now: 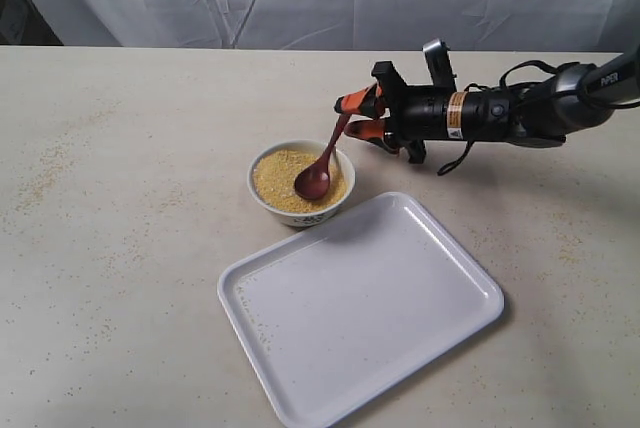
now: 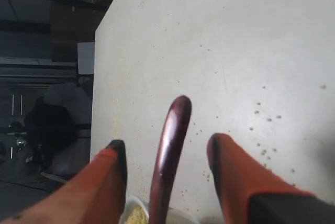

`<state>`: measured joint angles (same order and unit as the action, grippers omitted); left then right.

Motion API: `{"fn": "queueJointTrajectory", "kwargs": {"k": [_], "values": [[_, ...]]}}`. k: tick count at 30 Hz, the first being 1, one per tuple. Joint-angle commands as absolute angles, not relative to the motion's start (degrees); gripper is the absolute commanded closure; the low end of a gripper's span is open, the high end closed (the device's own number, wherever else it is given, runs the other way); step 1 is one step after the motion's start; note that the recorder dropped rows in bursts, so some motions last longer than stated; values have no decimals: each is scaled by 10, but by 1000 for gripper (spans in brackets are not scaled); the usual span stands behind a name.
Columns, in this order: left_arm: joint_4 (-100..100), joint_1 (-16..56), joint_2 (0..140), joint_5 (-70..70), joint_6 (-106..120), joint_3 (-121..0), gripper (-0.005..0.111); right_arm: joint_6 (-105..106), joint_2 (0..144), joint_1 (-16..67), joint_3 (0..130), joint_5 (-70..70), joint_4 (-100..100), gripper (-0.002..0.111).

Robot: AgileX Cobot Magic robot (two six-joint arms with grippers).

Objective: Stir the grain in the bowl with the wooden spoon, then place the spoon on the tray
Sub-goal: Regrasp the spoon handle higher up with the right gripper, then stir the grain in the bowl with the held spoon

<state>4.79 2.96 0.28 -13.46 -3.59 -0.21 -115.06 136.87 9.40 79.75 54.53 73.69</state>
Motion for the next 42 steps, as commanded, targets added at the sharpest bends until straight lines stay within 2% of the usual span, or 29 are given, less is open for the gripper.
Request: {"fn": "queueJointTrajectory", "kwargs": {"k": [1, 5, 15, 25, 28, 35, 42], "values": [[48, 29, 0, -132, -39, 0, 107, -1151, 1372, 101, 814, 531, 718, 72], [48, 29, 0, -132, -39, 0, 107, -1156, 1373, 103, 814, 503, 682, 108], [48, 29, 0, -132, -39, 0, 107, -1118, 1357, 128, 814, 486, 578, 105], [48, 29, 0, -132, -39, 0, 107, -795, 1250, 161, 814, 530, 606, 105], [48, 29, 0, -132, -39, 0, 107, -773, 1246, 188, 814, 532, 644, 105], [48, 29, 0, -132, -39, 0, 107, -730, 1253, 266, 814, 438, 660, 105], [48, 29, 0, -132, -39, 0, 107, -660, 1269, 297, 814, 319, 639, 105]]}}
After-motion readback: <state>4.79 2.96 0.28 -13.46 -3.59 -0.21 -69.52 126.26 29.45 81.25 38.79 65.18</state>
